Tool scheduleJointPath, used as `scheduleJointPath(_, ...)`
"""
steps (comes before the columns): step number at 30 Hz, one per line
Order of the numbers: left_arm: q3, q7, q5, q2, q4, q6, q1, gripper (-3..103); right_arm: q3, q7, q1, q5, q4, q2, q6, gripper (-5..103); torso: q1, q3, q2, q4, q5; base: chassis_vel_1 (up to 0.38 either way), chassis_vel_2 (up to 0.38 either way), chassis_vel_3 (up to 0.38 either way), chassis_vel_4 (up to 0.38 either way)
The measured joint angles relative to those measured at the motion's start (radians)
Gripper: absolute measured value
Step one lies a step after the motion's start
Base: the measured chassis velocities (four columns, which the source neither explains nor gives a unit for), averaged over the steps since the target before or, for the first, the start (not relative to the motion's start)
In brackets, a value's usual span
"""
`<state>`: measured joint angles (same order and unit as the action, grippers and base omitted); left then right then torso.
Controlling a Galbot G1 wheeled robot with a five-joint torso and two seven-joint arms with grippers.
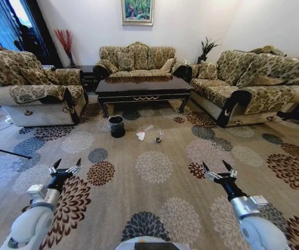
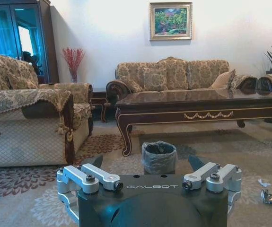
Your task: Move to the front of the table and pick up the trash from the floor, then place it into the trash bin.
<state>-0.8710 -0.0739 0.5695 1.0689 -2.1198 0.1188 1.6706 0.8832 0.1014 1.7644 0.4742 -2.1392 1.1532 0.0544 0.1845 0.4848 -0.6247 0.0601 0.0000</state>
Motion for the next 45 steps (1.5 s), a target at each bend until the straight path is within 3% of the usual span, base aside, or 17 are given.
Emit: scheduleJointPath(45,0.001,-0.001,-0.008,0.007,0.017,0.0,0.006,100,-0.007,0.007,0.001,-0.009,0.017,0.003,0.008,100,-0.07,-0.113,0.183,0.0,-0.0001,0.0,0.0,0.0,0.0)
